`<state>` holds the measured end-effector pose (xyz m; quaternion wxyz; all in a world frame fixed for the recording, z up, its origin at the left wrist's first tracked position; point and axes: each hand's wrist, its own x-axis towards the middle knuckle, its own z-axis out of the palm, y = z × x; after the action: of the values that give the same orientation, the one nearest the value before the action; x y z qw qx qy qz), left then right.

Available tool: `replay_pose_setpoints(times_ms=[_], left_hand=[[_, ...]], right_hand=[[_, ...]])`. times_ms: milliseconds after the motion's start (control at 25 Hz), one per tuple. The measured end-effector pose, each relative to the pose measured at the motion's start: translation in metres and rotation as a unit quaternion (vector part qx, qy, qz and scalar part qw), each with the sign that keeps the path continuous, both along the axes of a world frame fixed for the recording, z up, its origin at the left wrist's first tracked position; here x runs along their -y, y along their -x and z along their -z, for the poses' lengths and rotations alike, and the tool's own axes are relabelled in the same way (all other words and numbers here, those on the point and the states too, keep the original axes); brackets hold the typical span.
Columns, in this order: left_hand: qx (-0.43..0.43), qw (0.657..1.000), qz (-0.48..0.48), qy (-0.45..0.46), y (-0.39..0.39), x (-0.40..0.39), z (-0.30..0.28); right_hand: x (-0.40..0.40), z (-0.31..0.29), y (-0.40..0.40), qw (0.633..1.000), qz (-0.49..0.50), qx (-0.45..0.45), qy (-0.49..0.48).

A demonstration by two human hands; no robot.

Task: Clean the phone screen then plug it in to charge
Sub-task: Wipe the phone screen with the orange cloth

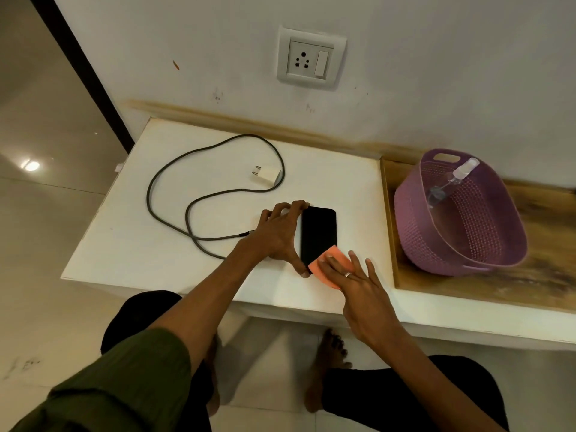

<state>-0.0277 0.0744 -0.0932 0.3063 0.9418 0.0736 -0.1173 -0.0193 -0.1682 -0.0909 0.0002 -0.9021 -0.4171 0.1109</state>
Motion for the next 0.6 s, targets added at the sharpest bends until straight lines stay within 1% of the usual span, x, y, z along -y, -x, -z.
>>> replay_pose_setpoints(times_ms=[80,240,280,440,600], left_hand=[[-0.002,1.0,-0.004,0.004,0.0,0.001,0.0],[-0.003,1.0,-0.003,0.009,-0.001,0.001,0.002],[-0.004,1.0,-0.002,0.005,-0.001,0.001,0.002],[-0.014,1.0,-0.006,0.002,-0.002,0.0,0.0],[-0.013,1.0,-0.004,0.008,-0.001,0.002,-0.003]], right_hand=[[-0.001,0.001,0.004,0.999,0.036,-0.002,-0.003],[-0.017,0.005,0.022,0.997,-0.025,-0.073,-0.011],[-0.016,0.002,0.021,0.997,-0.029,-0.078,-0.008],[0.007,-0.006,0.023,1.0,-0.001,-0.023,0.01],[0.006,-0.003,0.026,0.999,0.044,-0.021,-0.01]])
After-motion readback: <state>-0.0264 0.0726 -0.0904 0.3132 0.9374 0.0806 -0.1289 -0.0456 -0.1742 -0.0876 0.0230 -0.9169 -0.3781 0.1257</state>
